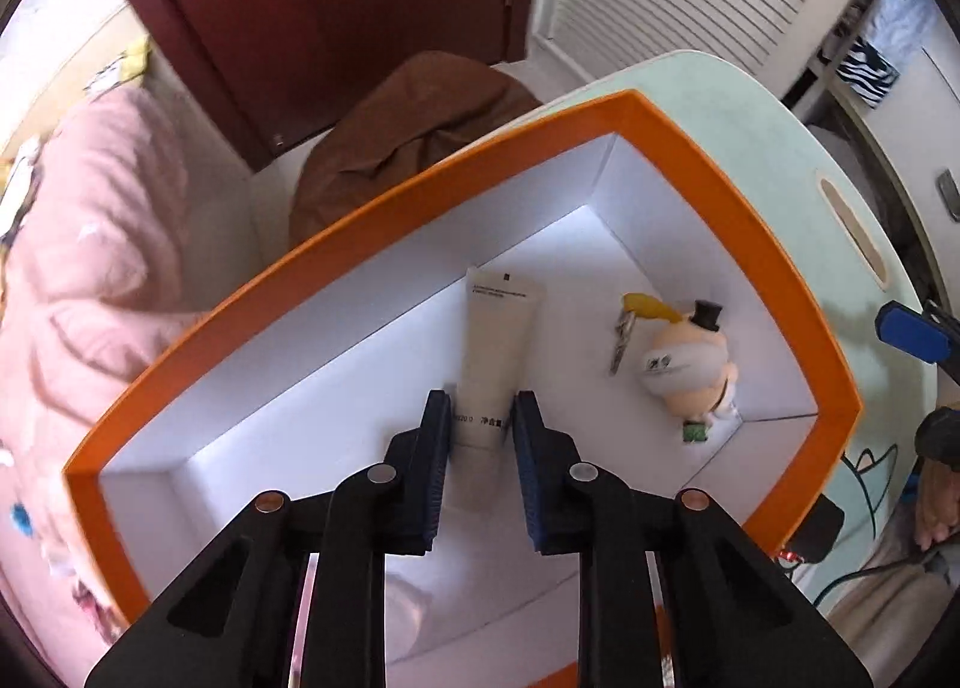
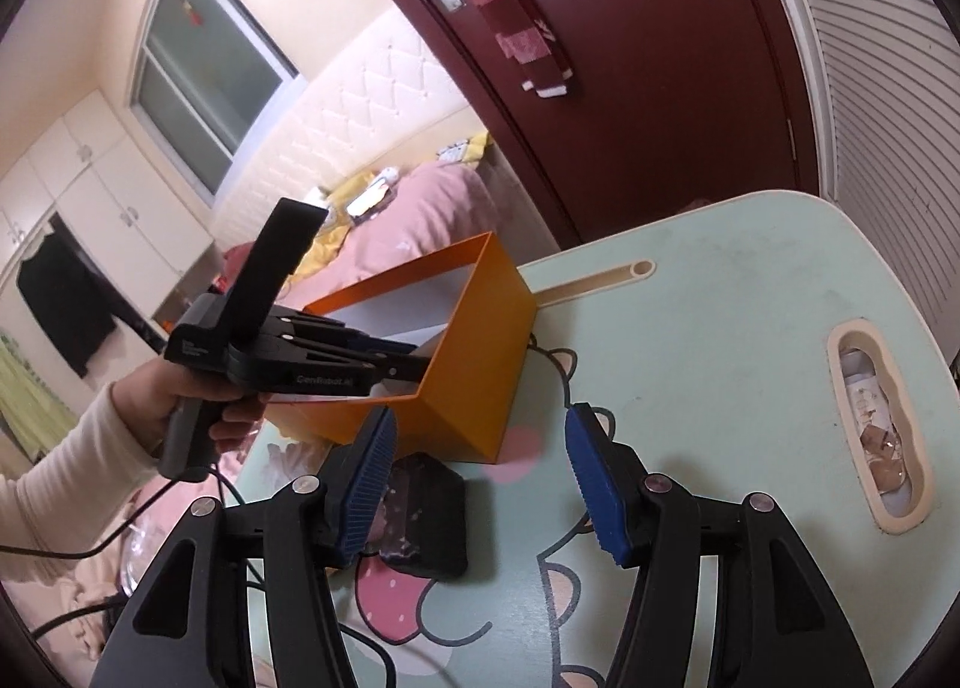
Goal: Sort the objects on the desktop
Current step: 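Grasp the white tube in the box with the left tool, set it on the table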
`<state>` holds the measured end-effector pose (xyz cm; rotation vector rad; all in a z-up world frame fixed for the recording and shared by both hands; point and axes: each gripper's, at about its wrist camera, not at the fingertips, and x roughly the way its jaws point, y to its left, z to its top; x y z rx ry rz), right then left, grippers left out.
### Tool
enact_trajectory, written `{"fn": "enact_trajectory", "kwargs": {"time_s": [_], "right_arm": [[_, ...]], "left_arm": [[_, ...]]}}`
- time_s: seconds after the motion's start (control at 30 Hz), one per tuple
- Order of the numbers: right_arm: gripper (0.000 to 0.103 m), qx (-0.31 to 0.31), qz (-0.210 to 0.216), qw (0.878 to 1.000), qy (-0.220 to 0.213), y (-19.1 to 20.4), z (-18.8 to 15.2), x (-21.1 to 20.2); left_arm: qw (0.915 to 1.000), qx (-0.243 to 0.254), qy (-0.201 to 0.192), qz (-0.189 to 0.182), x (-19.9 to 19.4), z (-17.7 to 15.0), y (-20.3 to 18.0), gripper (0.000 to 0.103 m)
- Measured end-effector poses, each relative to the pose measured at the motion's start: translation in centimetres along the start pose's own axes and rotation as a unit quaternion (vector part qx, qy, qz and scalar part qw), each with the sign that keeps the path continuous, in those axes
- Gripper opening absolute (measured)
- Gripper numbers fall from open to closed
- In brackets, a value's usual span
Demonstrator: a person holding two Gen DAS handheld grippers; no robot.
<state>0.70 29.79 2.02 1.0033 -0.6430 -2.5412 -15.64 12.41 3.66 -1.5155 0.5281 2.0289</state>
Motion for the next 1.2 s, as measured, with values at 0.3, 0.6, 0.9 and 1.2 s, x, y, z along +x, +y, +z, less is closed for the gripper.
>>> {"fn": "enact_trajectory", "kwargs": {"time_s": [0.3,0.6,0.9,1.2], "right_arm": [[0.058,0.001,-0.002,1.0,0.001,0.1,0.4,0.2],[0.058,-0.004,0.01,1.0,0.014,1.6,0.3,1.1],[0.058,-0.018,0.012,0.999,0.041,3.0,-0.4,2.2],[0.065,-0.013,0.0,0.998,0.057,3.2,-0.5,2.9]], "left_arm": [[0.9846,-0.087,-0.144,-0.048,-11.4,-5.0,1.5,0.021],[0.9745,-0.166,-0.124,-0.087,-9.0,-13.7,1.0,0.021],[0.9776,-0.173,-0.118,-0.025,-3.9,-16.3,-0.8,0.05],[0.9791,-0.141,-0.143,0.034,-2.9,-16.6,-3.6,0.103]]}}
